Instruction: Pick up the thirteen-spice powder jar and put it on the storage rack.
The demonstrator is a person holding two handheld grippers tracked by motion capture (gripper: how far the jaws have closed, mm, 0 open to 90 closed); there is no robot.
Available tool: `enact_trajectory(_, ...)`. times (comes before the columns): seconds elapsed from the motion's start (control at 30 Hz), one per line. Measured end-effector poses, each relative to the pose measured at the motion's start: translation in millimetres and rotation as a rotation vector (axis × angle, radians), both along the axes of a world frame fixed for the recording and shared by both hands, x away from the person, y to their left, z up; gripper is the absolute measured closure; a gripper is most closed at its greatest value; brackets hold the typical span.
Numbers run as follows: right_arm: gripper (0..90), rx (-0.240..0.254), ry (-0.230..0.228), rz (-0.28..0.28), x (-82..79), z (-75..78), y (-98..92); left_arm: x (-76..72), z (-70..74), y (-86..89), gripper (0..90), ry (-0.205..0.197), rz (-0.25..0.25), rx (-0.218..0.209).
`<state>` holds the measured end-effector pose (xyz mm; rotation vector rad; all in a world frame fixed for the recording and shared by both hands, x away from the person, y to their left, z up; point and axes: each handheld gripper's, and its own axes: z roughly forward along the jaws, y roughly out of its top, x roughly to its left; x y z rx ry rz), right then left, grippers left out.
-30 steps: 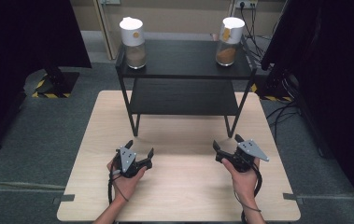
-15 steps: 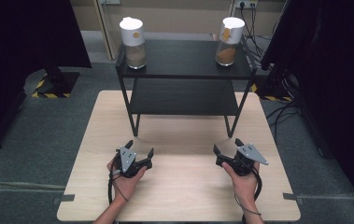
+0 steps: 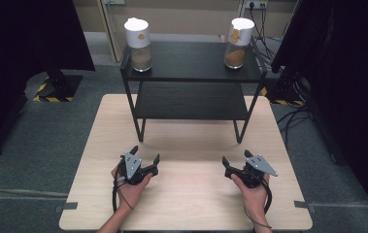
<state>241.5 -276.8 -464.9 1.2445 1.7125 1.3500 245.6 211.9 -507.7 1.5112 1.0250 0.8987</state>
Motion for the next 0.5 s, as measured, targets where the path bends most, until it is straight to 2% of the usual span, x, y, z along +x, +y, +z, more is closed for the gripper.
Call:
enact_trajectory(0.23,7.1,-0.004,0.029,-0.002,-5.9,-14.0,-0.6,-0.1,-0.1,-0.1,11.9,0.0,0.001,0.0)
enact_trajectory(0.5,7.3,-0.004,0.002,-0.003,-10.5,-17.7,-0.4,-0.1,-0.4,0.4,11.9,-0.001,-0.001,-0.003)
